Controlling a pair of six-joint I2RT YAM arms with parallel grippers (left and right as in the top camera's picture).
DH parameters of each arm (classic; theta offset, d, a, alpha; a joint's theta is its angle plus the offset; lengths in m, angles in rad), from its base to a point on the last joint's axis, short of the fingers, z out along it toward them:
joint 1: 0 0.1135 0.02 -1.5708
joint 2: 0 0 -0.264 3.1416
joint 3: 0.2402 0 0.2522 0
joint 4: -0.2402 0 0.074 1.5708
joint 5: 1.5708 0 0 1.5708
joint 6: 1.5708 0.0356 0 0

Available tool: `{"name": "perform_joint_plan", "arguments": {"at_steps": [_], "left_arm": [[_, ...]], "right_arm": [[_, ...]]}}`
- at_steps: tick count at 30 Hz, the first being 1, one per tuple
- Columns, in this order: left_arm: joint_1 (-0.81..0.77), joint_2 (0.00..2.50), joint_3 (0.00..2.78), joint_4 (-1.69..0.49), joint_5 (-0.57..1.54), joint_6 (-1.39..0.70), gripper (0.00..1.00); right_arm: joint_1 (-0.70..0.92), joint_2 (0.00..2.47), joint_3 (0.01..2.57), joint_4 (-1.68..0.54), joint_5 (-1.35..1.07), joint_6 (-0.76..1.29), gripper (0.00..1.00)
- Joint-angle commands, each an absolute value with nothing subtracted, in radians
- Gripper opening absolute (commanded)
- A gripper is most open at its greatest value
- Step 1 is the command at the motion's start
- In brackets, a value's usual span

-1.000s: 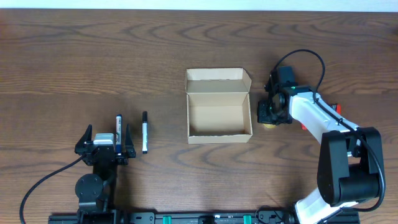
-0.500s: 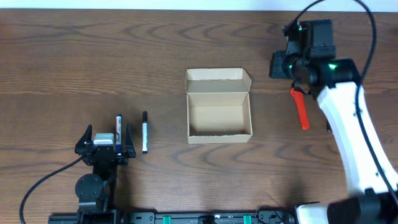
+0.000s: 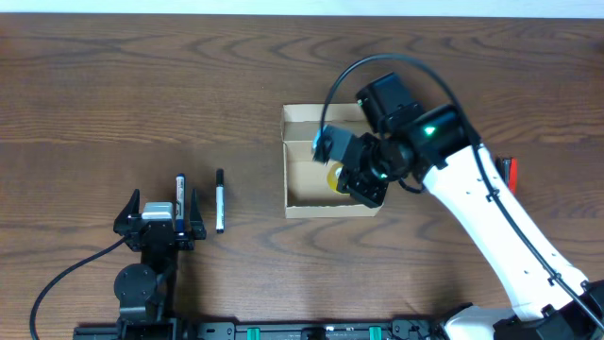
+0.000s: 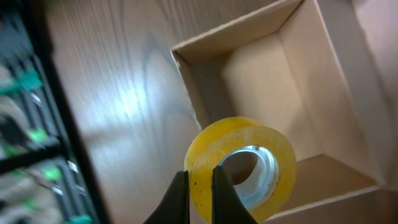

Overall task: Pack container
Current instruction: 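Carry the tape roll into the cardboard box and release, then move the right gripper to the red box cutter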

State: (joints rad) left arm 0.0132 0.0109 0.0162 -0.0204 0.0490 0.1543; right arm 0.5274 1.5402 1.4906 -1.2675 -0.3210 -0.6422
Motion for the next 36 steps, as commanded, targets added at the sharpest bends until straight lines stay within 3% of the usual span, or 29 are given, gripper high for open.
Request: {"name": "perform_joint_plan", "arguments": {"at_steps": [1, 7, 19, 27, 31, 36], "left_arm": [[0.019, 0.006, 0.005, -0.070, 0.079, 0.149, 0.95], [0.019, 0.006, 0.005, -0.070, 0.080, 0.149, 0.96], [0.019, 0.006, 0.005, -0.070, 0.079, 0.149, 0.95], [0.019, 0.006, 0.005, -0.070, 0.079, 0.149, 0.95], [0.019, 0.006, 0.005, -0.070, 0.079, 0.149, 0.95], [0.019, 0.006, 0.005, -0.070, 0.079, 0.149, 0.95]], "right_arm": [[0.553, 1.546, 1.496, -1.259, -0.206, -0.827, 0.01], [0.551, 1.623, 1.490, -1.216, -0.209, -0.942, 0.01], [0.550, 1.959, 1.488, -1.098, -0.208, -0.913, 0.01], [0.550, 2.008, 1.488, -1.079, -0.210, -0.913, 0.02], [0.550, 2.003, 1.489, -1.098, -0.210, -0.913, 0.19], [0.550, 1.969, 1.496, -1.123, -0.210, -0.913, 0.20]]}}
